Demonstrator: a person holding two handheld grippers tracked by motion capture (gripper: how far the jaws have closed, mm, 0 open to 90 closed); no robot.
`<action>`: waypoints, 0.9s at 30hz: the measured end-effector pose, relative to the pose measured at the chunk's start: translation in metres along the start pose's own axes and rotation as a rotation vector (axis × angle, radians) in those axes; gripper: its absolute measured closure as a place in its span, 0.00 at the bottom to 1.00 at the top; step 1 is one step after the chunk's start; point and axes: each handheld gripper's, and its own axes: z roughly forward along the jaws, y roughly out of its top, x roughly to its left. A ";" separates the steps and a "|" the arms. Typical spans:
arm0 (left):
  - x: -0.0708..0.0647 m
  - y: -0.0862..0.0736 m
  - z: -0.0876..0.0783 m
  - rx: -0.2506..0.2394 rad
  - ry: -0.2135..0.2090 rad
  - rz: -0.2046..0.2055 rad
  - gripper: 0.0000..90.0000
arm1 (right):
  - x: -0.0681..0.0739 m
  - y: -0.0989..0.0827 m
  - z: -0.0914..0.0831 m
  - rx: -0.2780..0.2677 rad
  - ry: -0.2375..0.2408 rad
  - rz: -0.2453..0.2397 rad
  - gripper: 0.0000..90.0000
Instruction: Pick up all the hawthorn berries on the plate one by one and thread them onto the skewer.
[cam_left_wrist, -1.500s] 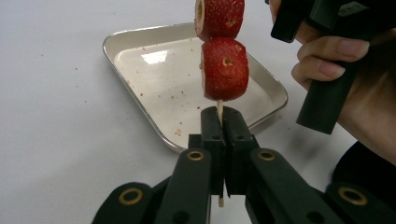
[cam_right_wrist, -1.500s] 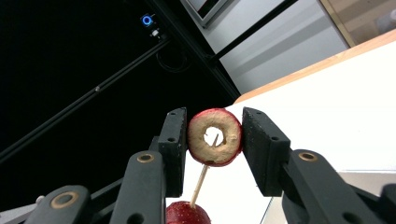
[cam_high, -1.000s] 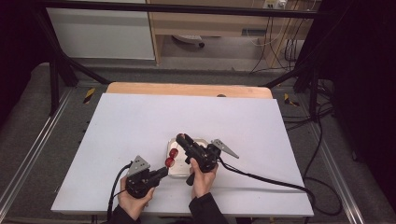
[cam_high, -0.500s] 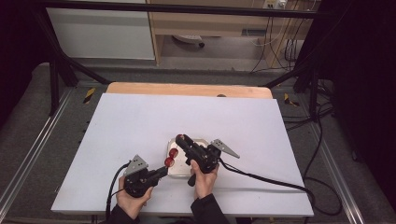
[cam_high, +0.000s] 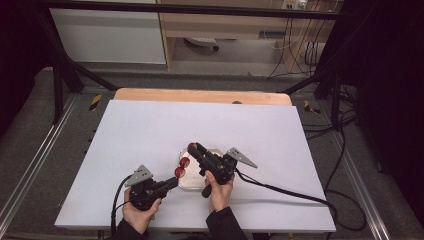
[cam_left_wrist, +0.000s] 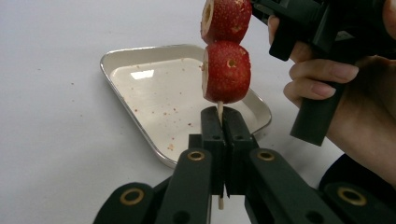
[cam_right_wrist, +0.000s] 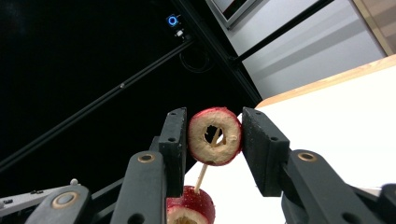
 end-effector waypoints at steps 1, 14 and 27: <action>0.000 0.000 0.000 0.004 0.001 0.005 0.99 | 0.000 0.000 0.000 0.000 -0.001 0.000 0.69; -0.004 0.003 0.002 0.068 0.044 0.135 0.99 | -0.006 0.027 0.001 0.252 -0.022 0.087 0.70; -0.001 0.005 -0.003 0.062 0.045 0.114 0.99 | -0.015 0.026 0.001 0.077 -0.020 0.109 0.70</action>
